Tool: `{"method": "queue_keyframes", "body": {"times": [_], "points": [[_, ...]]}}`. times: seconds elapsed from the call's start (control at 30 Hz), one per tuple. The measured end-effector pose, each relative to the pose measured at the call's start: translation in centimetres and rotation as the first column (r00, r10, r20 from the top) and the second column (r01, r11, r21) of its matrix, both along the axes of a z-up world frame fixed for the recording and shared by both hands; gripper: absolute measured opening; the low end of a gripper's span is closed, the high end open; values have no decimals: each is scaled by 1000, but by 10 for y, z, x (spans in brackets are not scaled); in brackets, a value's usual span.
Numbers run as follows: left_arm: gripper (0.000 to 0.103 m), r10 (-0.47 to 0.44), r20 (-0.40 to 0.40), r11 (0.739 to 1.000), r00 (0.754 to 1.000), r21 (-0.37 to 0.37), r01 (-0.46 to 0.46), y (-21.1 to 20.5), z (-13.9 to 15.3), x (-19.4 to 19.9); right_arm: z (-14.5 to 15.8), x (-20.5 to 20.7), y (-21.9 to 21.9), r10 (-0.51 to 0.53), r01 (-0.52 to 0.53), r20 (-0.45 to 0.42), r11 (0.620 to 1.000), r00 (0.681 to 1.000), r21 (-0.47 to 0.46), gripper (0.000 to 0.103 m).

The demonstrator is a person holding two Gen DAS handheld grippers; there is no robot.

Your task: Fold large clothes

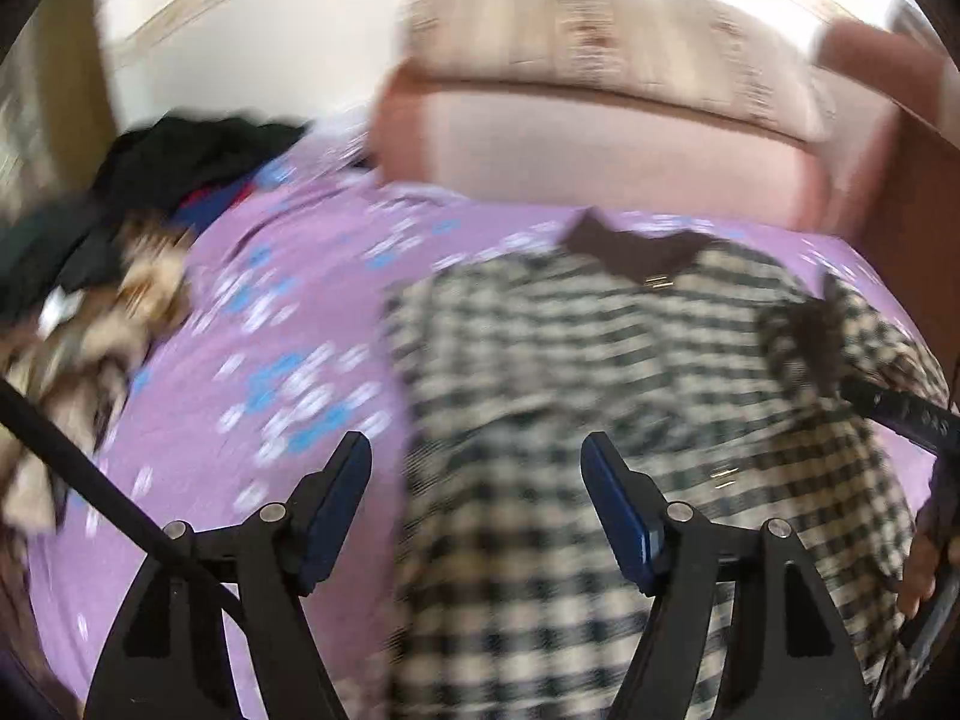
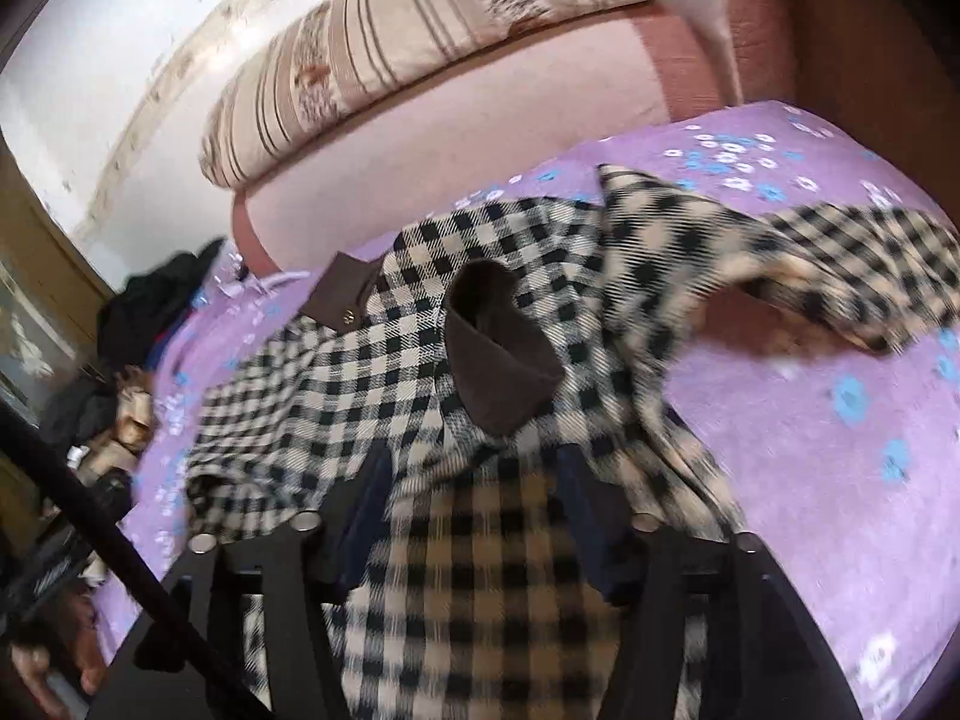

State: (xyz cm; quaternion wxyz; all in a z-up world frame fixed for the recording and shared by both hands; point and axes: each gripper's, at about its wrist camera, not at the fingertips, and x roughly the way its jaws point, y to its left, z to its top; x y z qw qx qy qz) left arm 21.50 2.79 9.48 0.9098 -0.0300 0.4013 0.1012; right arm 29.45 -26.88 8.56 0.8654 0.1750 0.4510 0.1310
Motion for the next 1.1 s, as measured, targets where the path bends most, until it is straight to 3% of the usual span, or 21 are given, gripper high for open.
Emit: {"method": "queue_keyframes", "body": {"times": [0.13,0.2,0.23,0.27,0.47,0.67,0.8,0.93,1.1], "points": [[71,102,-17,993,995,-55,-103,45,-22,-12,-31,30,17,-41,40,-96,999,995,-16,67],[71,128,-27,990,991,-52,-129,56,-29,-10,-41,37,21,-60,61,-109,998,992,5,61],[71,133,-30,989,991,-62,-134,61,-31,-7,-43,40,23,-63,64,-105,998,992,11,28],[71,131,-27,989,991,-69,-133,61,-34,-3,-44,43,25,-63,64,-108,998,992,9,14],[71,141,-28,989,990,-33,-142,58,-48,24,-47,46,13,-138,137,-117,990,983,-20,14],[71,172,-143,985,975,37,-169,56,-75,39,-49,44,0,-142,147,-137,989,980,22,17],[71,202,-175,978,964,-14,-208,67,-82,36,-44,32,-14,-163,166,-127,986,978,15,29],[71,207,-171,974,963,-58,-220,69,-79,28,-32,11,-43,-230,223,-80,971,970,-88,32],[71,179,-143,973,973,-120,-197,60,-69,10,-25,-22,-127,-365,361,-97,931,926,-54,35]]}}
